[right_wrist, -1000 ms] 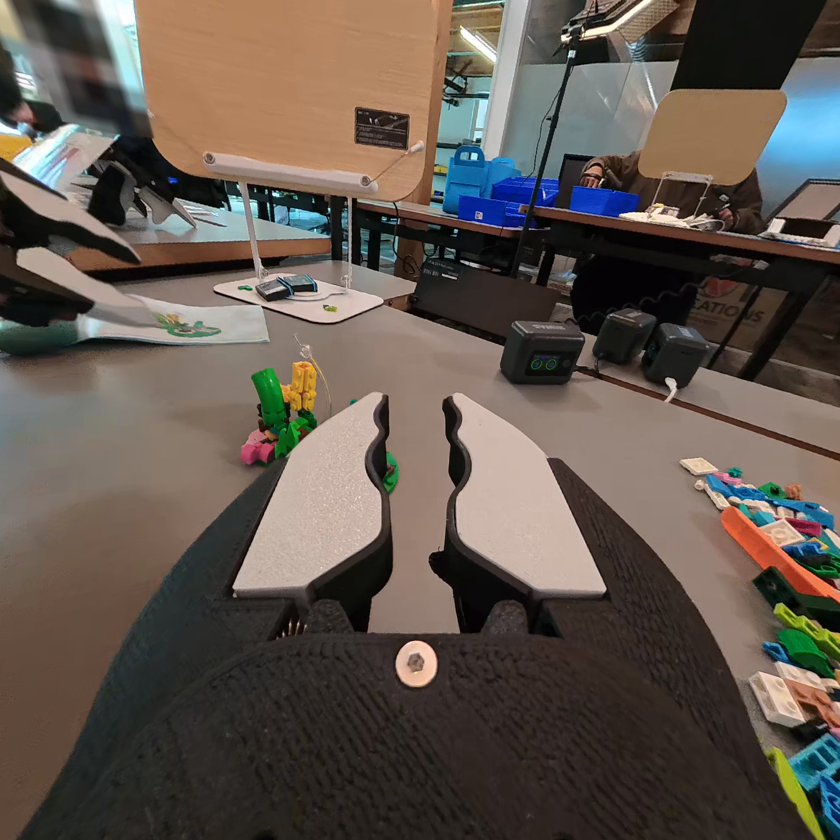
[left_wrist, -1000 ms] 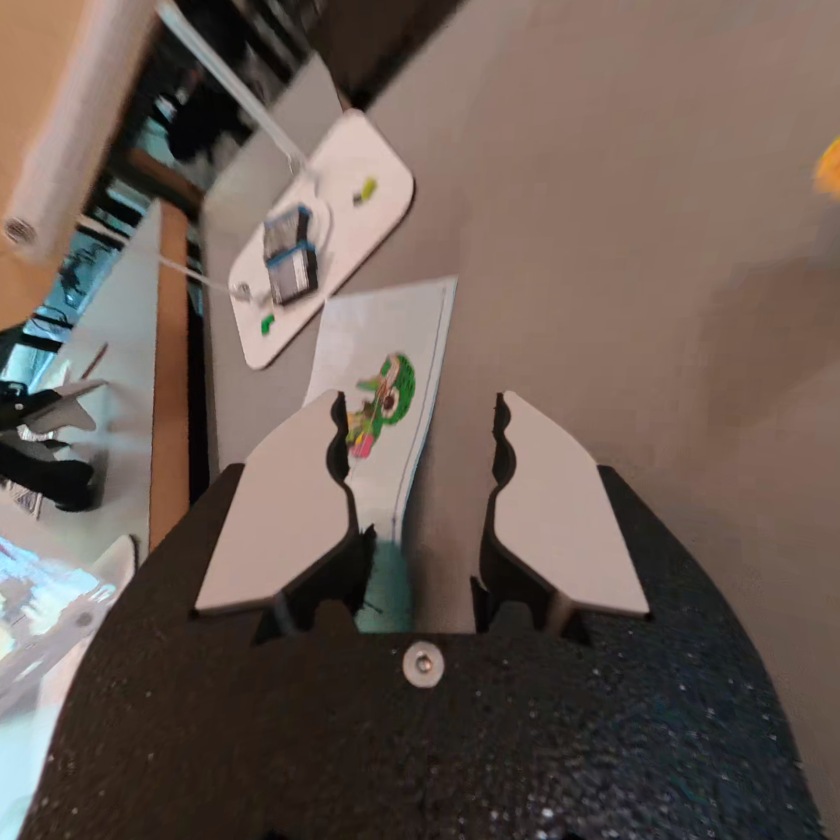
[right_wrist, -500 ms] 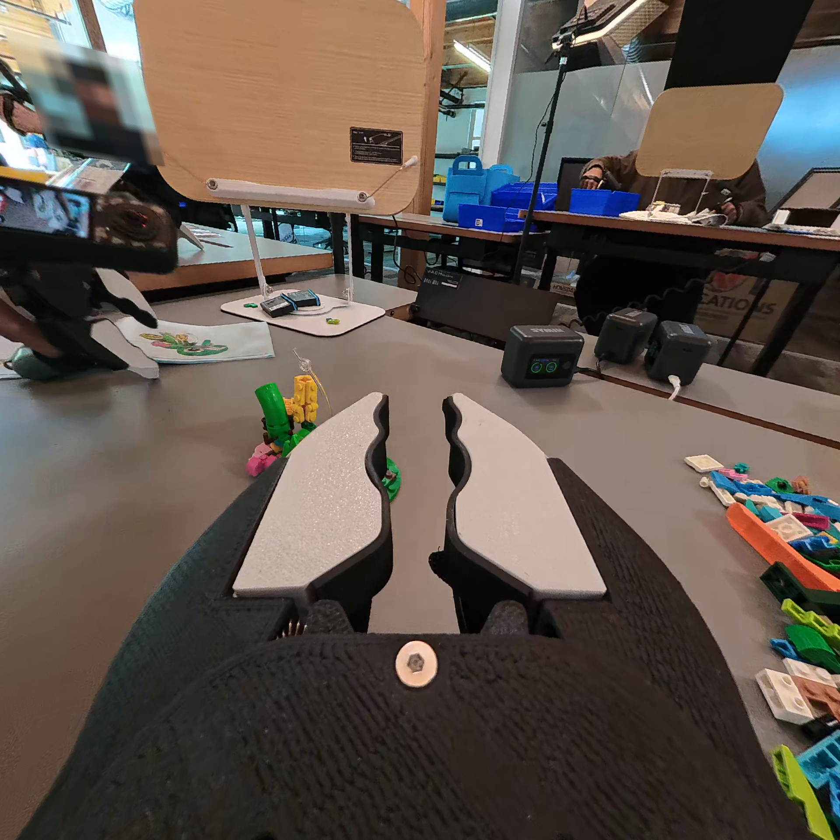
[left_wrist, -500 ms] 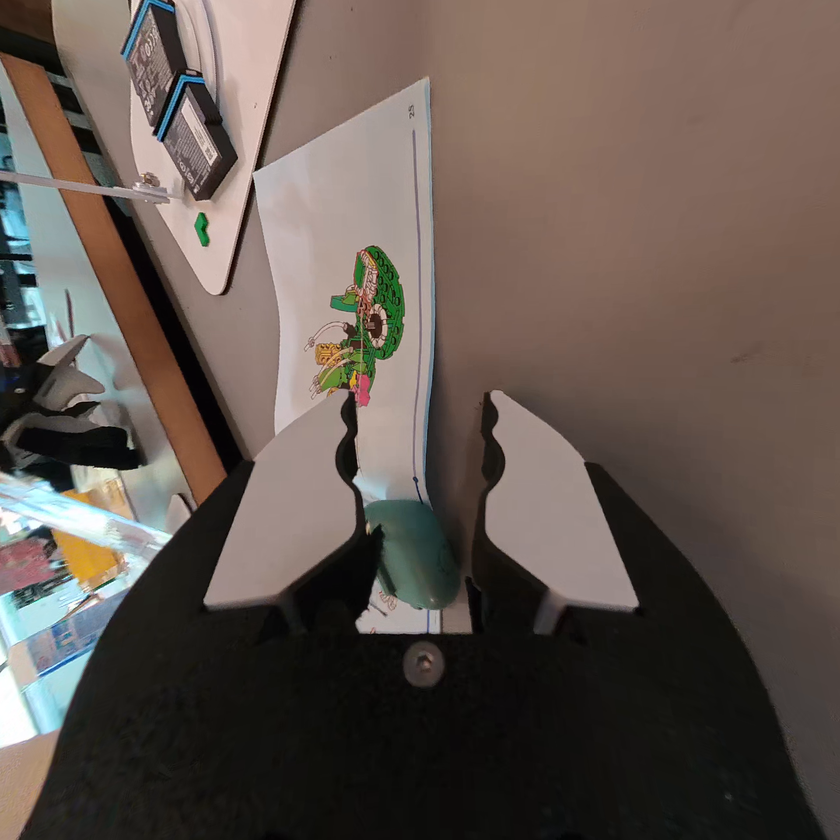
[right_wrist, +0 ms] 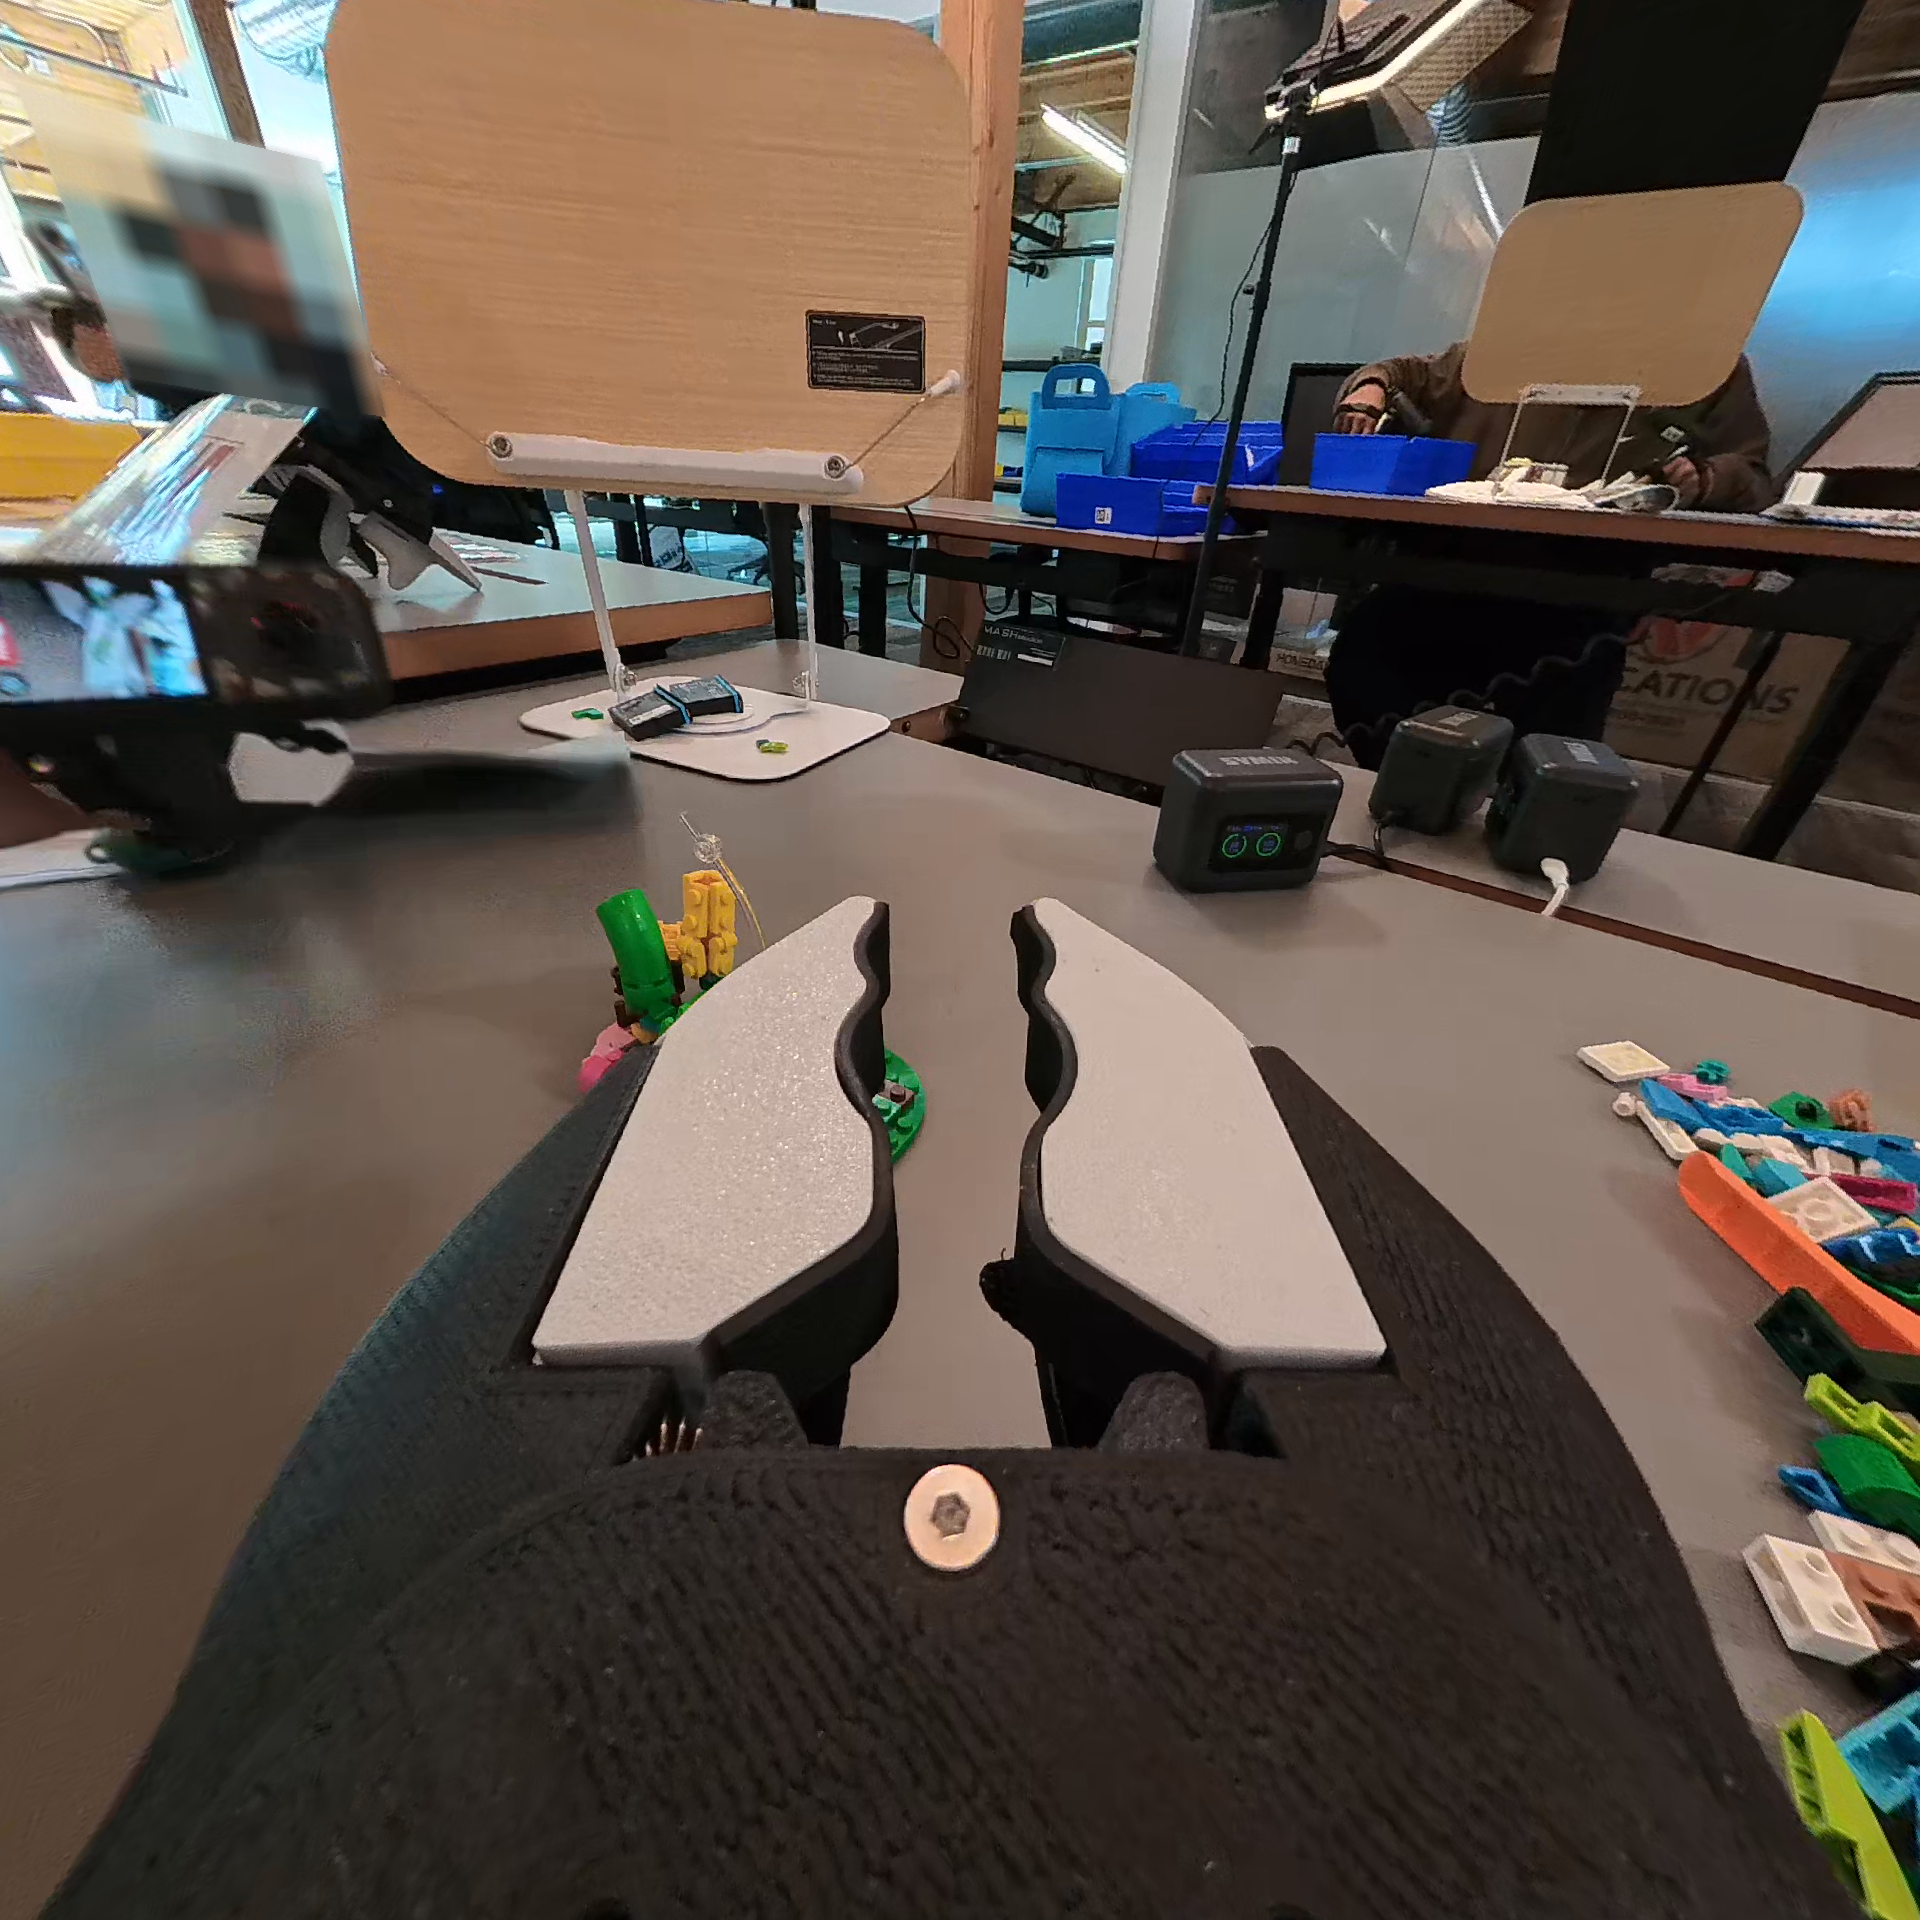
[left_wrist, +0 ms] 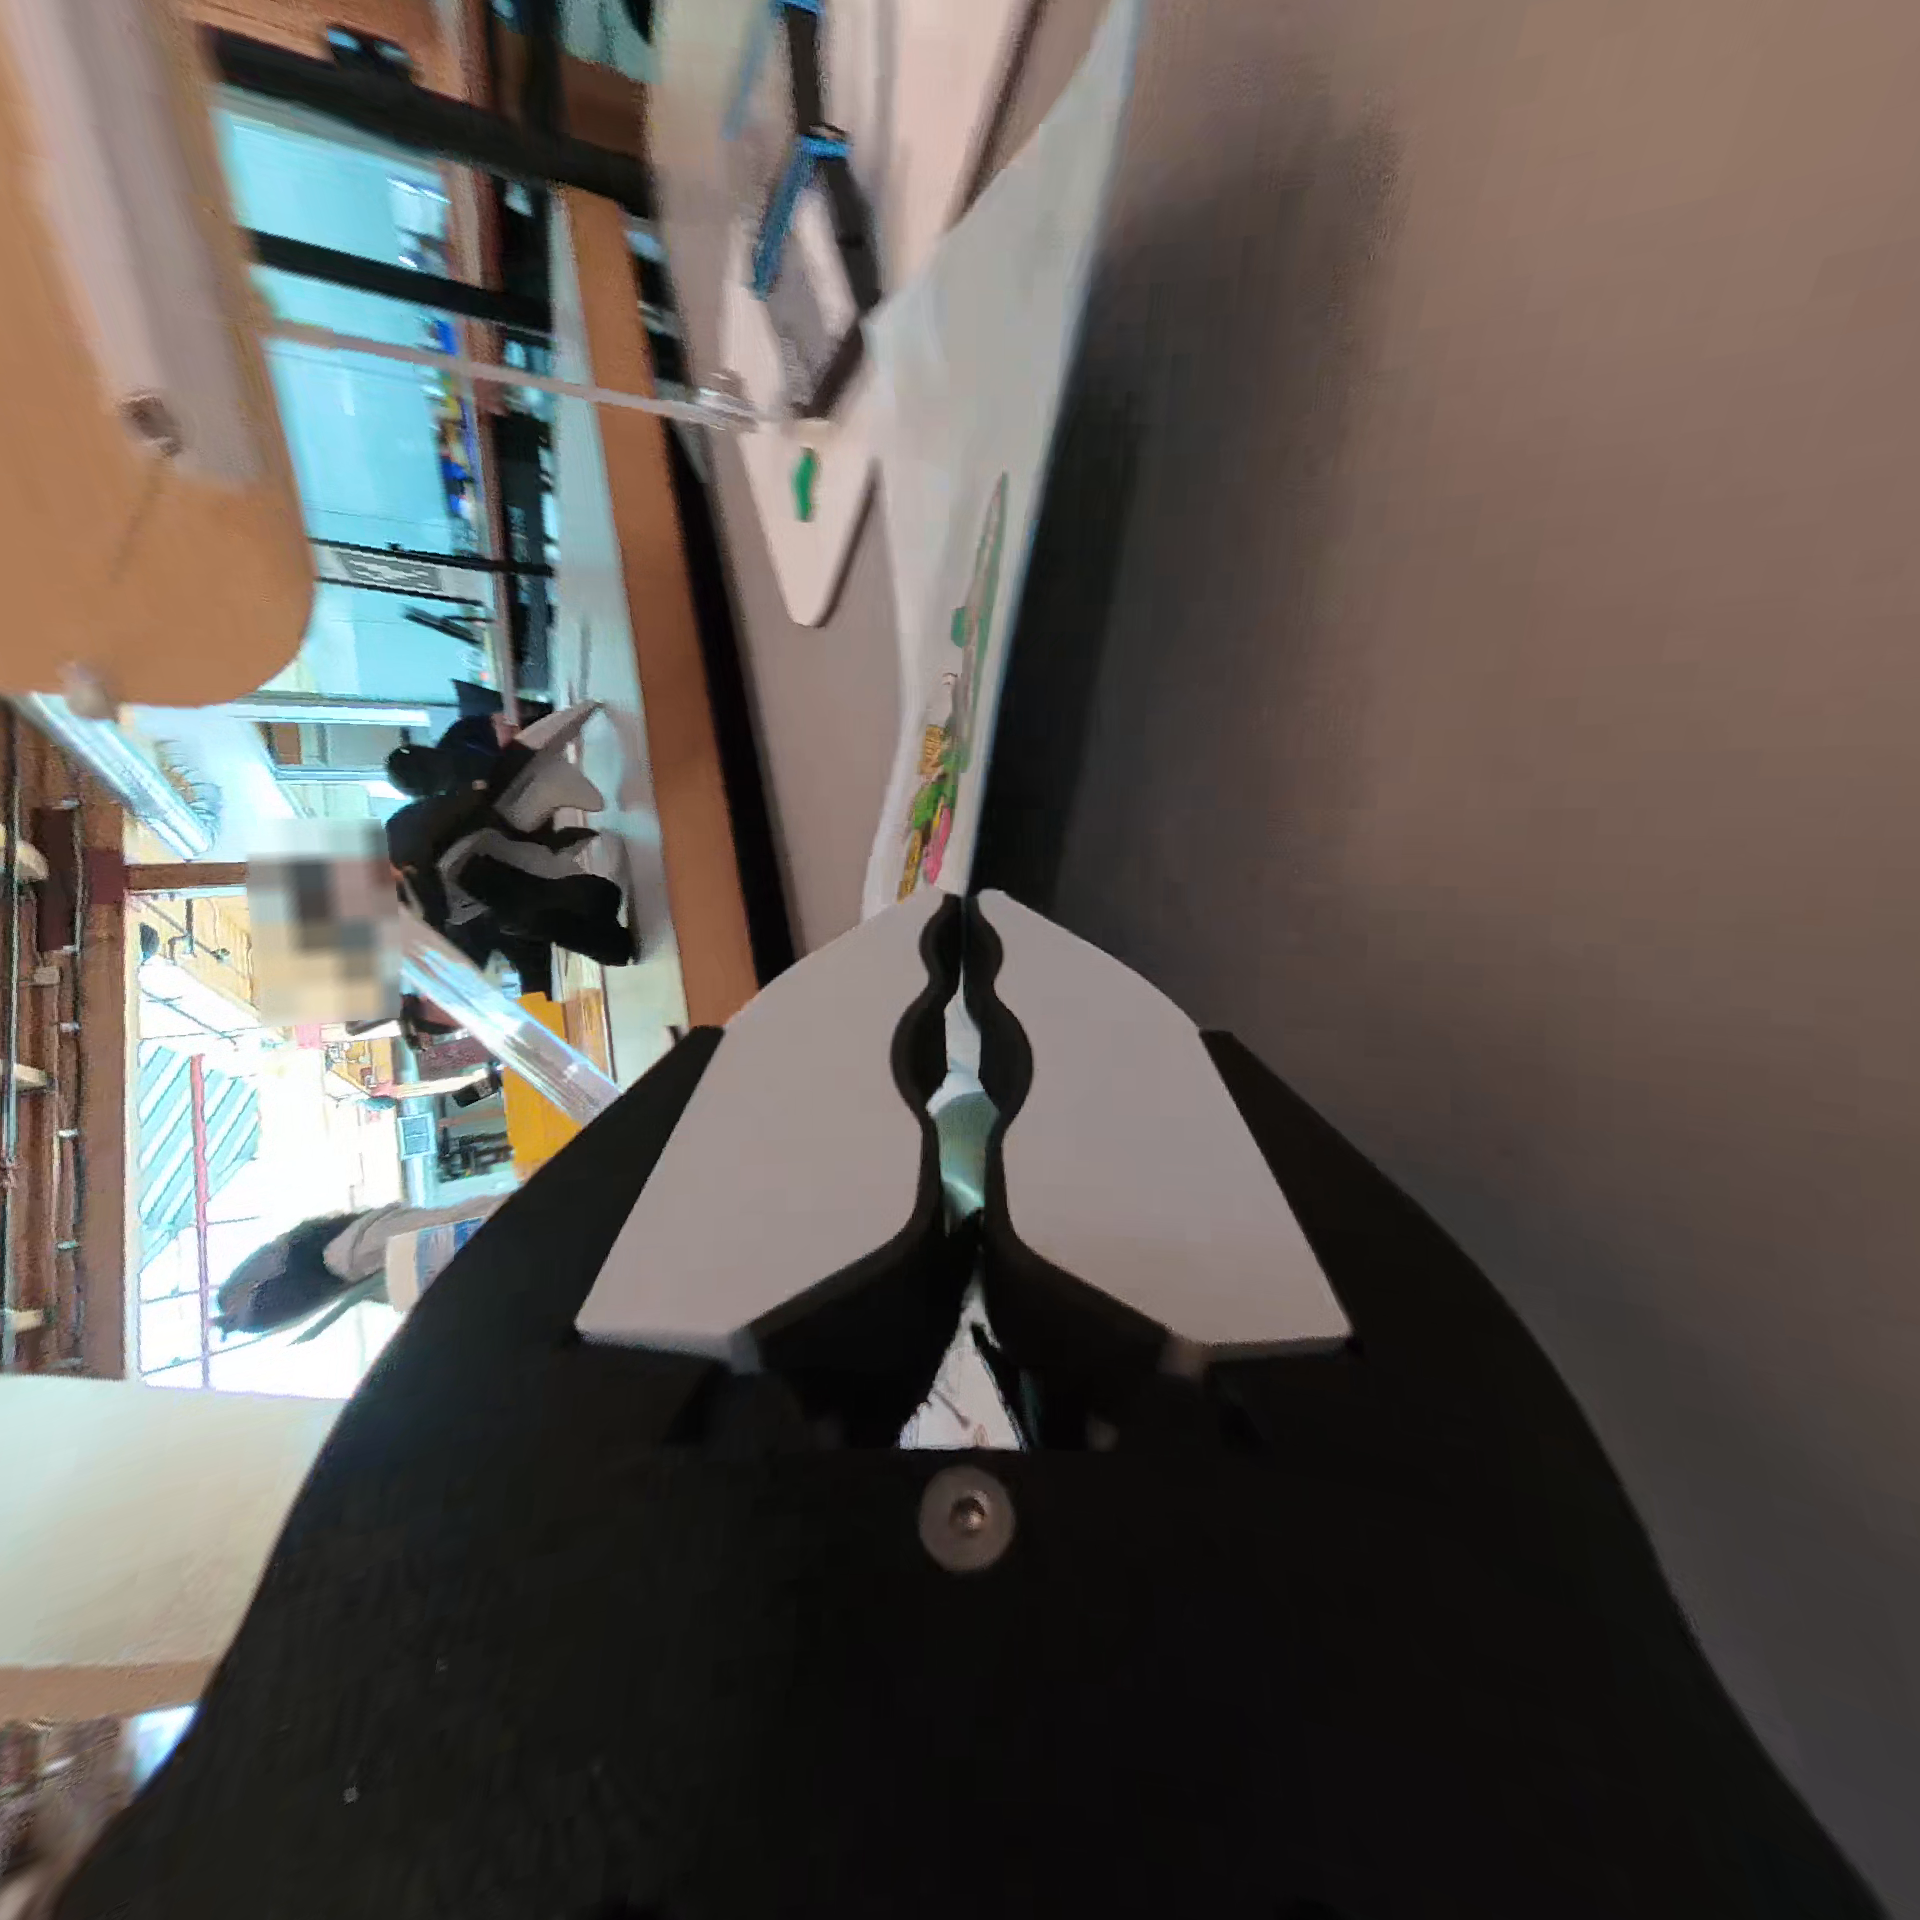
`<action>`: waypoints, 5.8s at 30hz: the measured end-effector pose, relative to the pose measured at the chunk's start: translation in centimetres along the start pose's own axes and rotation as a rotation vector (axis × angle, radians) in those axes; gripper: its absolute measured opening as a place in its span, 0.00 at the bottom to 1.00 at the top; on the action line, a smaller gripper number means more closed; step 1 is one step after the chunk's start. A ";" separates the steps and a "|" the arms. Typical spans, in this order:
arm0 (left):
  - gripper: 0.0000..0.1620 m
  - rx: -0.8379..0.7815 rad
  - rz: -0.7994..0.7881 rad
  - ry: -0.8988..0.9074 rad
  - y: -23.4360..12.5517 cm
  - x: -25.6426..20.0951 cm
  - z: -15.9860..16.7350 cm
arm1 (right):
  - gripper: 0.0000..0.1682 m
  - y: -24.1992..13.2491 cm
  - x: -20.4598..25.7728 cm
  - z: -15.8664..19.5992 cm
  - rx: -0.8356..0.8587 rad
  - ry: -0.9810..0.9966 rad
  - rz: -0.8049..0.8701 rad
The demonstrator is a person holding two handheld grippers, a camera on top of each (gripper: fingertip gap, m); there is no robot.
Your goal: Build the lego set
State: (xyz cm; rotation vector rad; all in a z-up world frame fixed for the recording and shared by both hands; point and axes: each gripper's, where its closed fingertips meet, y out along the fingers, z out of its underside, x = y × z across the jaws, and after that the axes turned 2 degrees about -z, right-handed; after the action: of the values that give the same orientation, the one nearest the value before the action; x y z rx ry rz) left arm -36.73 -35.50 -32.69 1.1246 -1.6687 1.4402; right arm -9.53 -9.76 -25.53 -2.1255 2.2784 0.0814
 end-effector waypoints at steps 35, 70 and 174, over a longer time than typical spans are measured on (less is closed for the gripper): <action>0.42 -0.444 0.229 -0.349 -8.5 -2.6 -6.5 | 0.13 0.1 0.4 0.1 0.013 0.010 -0.020; 0.42 0.269 0.340 -0.879 -2.7 1.5 23.7 | 0.13 0.5 1.1 0.7 0.045 -0.020 -0.041; 0.00 -1.182 1.025 -0.652 -27.9 -11.0 -15.7 | 0.07 -4.1 -7.2 1.6 0.258 -0.145 -0.090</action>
State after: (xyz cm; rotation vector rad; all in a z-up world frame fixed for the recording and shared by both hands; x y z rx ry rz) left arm -7.73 -18.81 -27.90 -0.0537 -3.1196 0.1731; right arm -4.93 -2.82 -26.84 -2.0153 1.9904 -0.0563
